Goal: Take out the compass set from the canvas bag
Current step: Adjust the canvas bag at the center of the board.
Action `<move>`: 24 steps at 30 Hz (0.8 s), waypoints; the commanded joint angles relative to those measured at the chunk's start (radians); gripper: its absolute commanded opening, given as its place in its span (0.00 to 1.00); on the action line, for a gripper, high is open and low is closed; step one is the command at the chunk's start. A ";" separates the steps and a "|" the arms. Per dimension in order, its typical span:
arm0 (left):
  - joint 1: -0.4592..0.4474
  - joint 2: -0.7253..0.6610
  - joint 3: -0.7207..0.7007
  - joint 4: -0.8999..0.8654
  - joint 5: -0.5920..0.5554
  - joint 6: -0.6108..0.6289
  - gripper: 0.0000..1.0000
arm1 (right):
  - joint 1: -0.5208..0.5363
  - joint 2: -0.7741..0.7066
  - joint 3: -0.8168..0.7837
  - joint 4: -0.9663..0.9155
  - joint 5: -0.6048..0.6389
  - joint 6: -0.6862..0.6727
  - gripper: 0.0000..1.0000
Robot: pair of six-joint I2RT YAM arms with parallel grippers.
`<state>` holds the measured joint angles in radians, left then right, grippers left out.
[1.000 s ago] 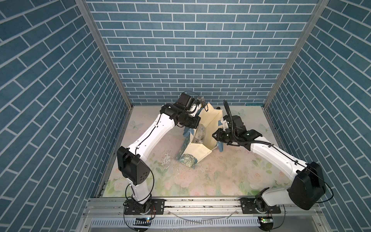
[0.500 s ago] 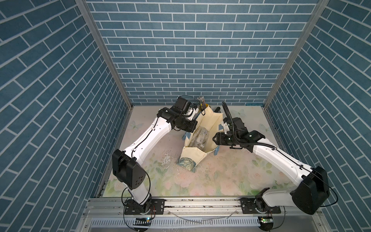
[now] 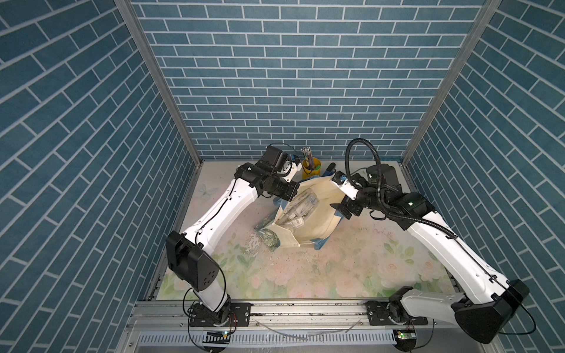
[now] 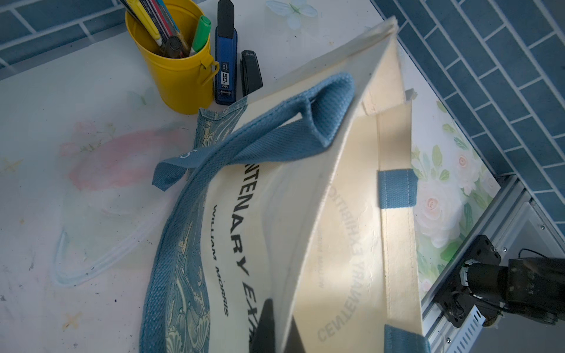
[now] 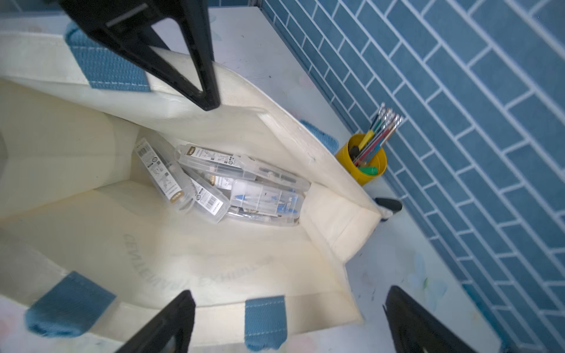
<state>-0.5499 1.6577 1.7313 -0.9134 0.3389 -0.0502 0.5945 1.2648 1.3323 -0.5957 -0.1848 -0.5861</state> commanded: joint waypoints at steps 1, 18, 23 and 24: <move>0.003 -0.059 0.039 0.027 0.057 0.046 0.00 | 0.001 0.101 0.040 0.139 -0.061 -0.297 0.98; 0.003 -0.121 -0.033 0.030 0.055 0.115 0.00 | 0.007 0.384 0.233 0.167 -0.198 -0.368 0.83; 0.003 -0.122 -0.031 0.019 0.025 0.109 0.00 | 0.016 0.391 0.204 0.162 -0.249 -0.317 0.57; 0.002 -0.122 -0.030 0.016 0.012 0.107 0.00 | 0.016 0.386 0.194 0.170 -0.254 -0.308 0.49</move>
<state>-0.5491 1.5764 1.6913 -0.9489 0.3500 0.0490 0.6044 1.6585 1.5372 -0.4362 -0.3706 -0.9085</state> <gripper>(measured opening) 0.052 0.543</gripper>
